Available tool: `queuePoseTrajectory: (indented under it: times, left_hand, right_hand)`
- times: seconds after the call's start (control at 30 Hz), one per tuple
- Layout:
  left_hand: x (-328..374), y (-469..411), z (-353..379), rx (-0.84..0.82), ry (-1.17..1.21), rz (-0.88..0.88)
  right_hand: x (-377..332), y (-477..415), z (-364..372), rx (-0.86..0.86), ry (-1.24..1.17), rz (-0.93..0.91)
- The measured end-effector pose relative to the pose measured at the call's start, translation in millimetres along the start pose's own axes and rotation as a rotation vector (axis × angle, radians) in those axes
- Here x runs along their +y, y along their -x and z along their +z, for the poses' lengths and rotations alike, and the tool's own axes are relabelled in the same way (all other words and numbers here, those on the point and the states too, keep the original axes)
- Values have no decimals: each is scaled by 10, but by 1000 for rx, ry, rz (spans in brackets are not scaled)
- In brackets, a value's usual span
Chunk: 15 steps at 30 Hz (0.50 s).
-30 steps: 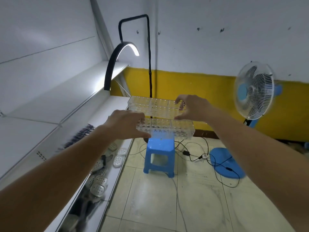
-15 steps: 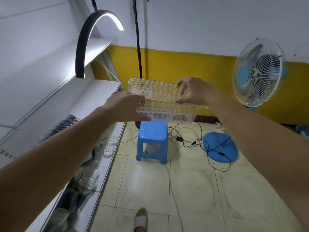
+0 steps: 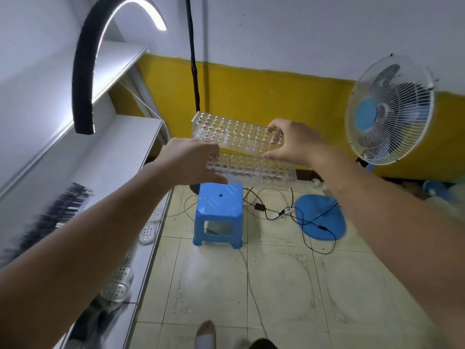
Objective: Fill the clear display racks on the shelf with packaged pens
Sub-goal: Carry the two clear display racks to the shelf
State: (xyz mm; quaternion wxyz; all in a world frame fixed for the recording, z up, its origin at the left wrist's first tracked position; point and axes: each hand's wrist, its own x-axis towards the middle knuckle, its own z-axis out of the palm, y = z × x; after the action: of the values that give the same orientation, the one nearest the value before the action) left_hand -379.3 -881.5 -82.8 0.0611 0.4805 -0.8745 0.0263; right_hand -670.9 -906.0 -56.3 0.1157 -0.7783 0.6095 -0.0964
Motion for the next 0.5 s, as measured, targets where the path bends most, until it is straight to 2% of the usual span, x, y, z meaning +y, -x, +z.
queuePoseTrajectory:
  times: [0.3,0.5]
  left_hand:
    - [-50,-708,116,-96,-27,-52]
    - [-33,-1234,218,-100,-54,-108]
  right_hand:
    - [453,-596,-23,-19,-14,-20]
    - [877,-1112,-38,-36,-28,-62]
